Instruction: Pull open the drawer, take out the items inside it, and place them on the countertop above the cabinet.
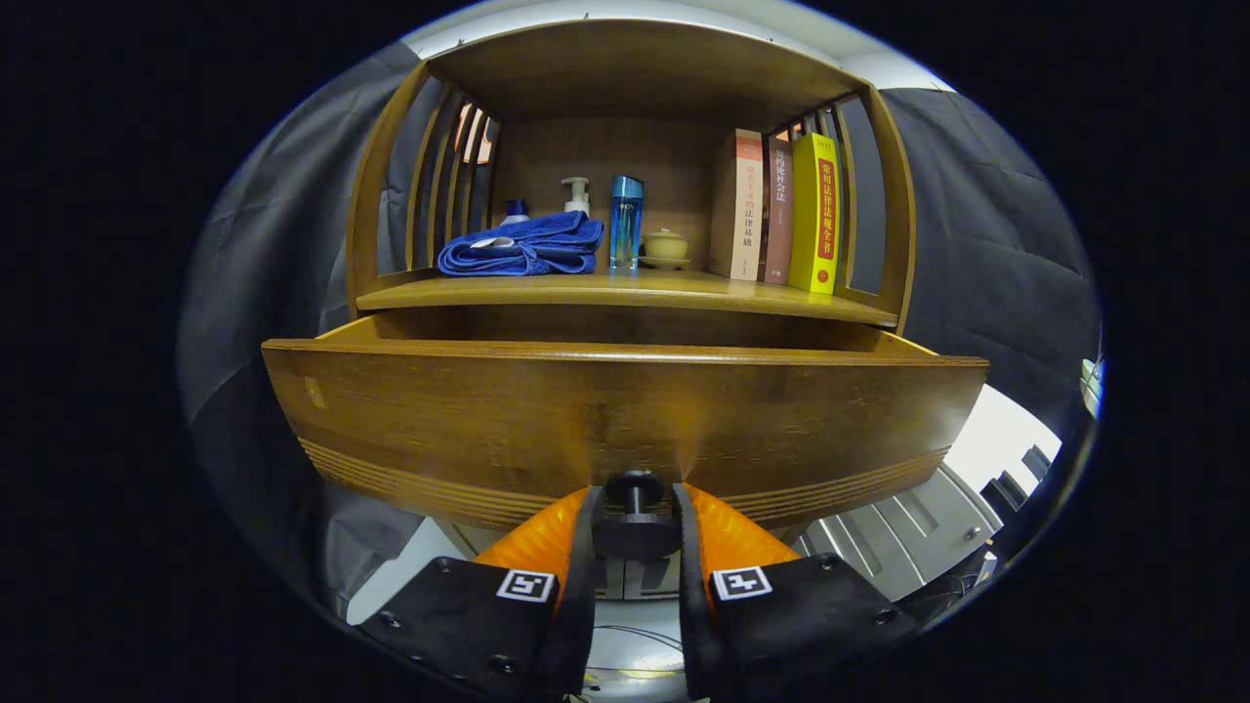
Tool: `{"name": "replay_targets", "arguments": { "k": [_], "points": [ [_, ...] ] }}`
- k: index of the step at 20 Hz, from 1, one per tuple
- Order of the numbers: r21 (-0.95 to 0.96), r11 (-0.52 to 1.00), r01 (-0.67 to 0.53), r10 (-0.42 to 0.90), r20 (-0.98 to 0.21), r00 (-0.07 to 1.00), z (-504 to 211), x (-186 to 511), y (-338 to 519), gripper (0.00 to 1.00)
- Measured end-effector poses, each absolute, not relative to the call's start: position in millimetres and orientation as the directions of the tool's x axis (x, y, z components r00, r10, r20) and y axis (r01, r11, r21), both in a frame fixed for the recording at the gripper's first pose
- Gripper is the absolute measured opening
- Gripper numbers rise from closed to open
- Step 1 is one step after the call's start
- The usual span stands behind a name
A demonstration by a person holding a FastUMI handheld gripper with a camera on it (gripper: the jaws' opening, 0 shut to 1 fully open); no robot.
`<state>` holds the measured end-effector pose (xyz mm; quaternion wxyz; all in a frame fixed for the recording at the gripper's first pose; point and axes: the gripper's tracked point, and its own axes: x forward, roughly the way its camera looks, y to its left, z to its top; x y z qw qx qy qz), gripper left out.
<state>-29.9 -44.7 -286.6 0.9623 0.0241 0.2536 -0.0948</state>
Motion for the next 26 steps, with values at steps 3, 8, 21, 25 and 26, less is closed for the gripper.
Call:
{"name": "replay_targets", "arguments": {
  "k": [3,8,21,25,26],
  "points": [
    [0.006,0.981,0.195,-0.166,-0.498,0.851,-286.0,-38.7,-44.0,0.45],
    [0.023,0.981,0.191,-0.158,-0.469,0.869,-287.4,-43.5,-43.5,0.45],
    [0.034,0.985,0.172,-0.136,-0.476,0.869,-300.9,-52.5,-32.7,0.73],
    [0.012,0.98,0.2,-0.171,-0.471,0.865,-298.1,-66.1,-33.2,0.96],
    [0.012,0.979,0.206,-0.177,-0.46,0.87,-292.5,-70.2,-31.1,1.0]
  ]
}}
